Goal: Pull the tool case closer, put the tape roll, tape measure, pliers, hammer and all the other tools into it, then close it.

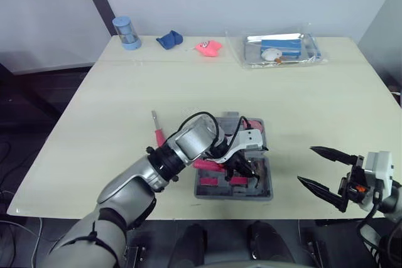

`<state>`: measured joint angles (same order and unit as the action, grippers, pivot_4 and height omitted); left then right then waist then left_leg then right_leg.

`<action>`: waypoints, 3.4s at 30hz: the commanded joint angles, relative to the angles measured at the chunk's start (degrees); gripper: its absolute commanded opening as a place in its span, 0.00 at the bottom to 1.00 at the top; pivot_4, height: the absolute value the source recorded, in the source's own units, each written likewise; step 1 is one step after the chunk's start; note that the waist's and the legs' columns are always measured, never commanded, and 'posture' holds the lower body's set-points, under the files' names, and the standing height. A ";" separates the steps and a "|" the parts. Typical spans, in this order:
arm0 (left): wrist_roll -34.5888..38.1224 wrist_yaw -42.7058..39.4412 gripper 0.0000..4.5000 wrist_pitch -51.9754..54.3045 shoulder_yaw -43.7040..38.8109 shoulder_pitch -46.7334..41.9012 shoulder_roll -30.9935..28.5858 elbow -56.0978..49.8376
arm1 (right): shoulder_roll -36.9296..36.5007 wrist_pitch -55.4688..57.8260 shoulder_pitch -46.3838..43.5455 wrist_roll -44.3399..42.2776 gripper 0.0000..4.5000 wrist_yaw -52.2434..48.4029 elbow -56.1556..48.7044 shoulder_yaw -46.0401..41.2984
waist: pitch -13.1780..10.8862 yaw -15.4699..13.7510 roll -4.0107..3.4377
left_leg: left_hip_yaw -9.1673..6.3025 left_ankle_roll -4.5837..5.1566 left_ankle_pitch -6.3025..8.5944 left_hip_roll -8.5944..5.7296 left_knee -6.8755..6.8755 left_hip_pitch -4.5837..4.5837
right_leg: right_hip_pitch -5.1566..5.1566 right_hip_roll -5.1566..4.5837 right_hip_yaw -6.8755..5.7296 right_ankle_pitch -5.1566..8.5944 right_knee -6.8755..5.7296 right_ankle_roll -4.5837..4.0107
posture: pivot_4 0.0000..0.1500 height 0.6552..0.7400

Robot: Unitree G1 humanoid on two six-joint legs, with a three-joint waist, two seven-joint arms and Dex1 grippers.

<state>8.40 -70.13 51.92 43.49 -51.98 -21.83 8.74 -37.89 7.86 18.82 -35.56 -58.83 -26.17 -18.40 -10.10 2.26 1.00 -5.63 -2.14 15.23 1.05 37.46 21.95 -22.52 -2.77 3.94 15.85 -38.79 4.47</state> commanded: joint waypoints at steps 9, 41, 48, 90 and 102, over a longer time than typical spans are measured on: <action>-3.19 0.05 0.00 0.98 2.24 -3.36 4.46 3.00 | 0.96 -2.01 0.62 0.26 1.00 1.22 -2.19 -0.56 | 0.00 0.06 0.00 | 0.00 0.00 0.00 0.00 0.00 -0.01 | 0.00 0.00 0.00 0.00 0.00 0.00 | 1.00 1.00; -9.60 2.64 1.00 -2.55 2.31 -3.75 8.98 8.76 | 0.81 -3.64 2.49 2.08 1.00 0.11 -1.77 -0.91 | 0.01 -0.11 -0.03 | -0.02 0.00 0.00 -0.04 0.08 -0.24 | 0.33 -0.02 0.00 0.00 0.01 0.03 | 1.00 1.00; -7.85 1.09 1.00 -0.66 0.26 -5.07 7.87 3.89 | 1.07 -3.80 2.70 1.94 1.00 0.33 -2.07 -0.87 | 0.01 -0.05 -0.03 | -0.04 0.00 0.00 -0.03 0.08 -0.23 | 0.32 -0.01 0.00 0.00 0.01 0.03 | 1.00 1.00; -4.49 -4.89 0.02 -51.32 -19.40 18.26 0.71 12.67 | 1.64 -4.65 1.15 4.03 1.00 0.54 -0.20 1.08 | 0.01 -0.12 -0.06 | -0.06 0.00 0.00 -0.02 0.08 -0.22 | 0.31 -0.02 -0.04 0.00 0.06 0.03 | 1.00 1.00; -11.37 1.17 0.02 -55.22 -17.29 19.67 1.27 15.32 | 2.26 -5.76 1.29 4.10 1.00 0.28 0.73 1.03 | 0.03 -0.20 -0.08 | -0.06 0.00 0.00 -0.02 0.08 -0.25 | 0.33 -0.02 -0.04 0.00 0.05 0.03 | 1.00 1.00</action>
<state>-0.83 -69.60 -2.80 24.90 -33.09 -19.86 22.94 -35.74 3.48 19.99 -30.91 -58.35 -24.72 -16.54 -10.07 2.06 0.92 -5.68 -2.14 15.24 1.03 37.54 21.70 -22.19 -2.79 3.90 15.85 -38.75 4.50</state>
